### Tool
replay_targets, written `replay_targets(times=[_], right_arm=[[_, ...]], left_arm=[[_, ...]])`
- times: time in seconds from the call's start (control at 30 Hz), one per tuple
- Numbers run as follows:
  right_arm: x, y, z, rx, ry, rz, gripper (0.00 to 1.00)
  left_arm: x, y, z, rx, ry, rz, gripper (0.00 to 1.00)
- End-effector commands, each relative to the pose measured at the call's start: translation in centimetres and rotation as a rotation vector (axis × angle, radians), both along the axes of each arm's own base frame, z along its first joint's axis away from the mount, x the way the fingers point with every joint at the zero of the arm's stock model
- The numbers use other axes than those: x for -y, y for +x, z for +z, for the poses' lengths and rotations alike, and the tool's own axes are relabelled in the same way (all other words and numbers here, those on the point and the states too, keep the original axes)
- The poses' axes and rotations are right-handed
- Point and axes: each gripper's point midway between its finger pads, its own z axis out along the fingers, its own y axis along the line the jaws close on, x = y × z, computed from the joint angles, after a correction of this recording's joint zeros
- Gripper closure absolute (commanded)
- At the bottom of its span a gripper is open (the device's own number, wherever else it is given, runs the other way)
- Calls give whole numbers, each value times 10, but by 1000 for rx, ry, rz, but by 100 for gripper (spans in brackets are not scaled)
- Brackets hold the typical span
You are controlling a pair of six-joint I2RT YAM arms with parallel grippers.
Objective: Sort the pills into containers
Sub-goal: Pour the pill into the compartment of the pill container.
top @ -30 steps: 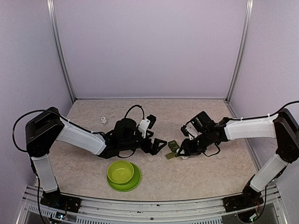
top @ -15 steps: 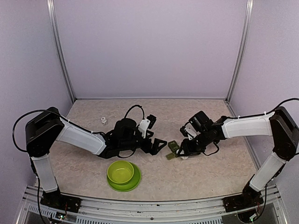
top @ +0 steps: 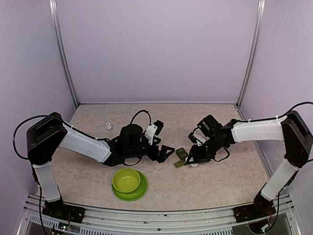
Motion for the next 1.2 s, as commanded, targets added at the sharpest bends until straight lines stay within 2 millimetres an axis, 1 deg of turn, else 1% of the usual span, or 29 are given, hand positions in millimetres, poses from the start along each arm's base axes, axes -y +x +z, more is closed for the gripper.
replay_targets(times=[0.0,0.2,0.77,1.17], right_arm=[[0,2,4,-20,8,10,100],[2,5,8,-31,4,14,100],[6,6,3,-80,-58,68,100],[5,9,4,-87,-76,83,100]], left_arm=[[1,1,14,27,-14,-3,1],[1,1,13,26,-15,-2,1],[1,1,13,29,-13,-1,1],[1,2,12,27,-11,1,1]])
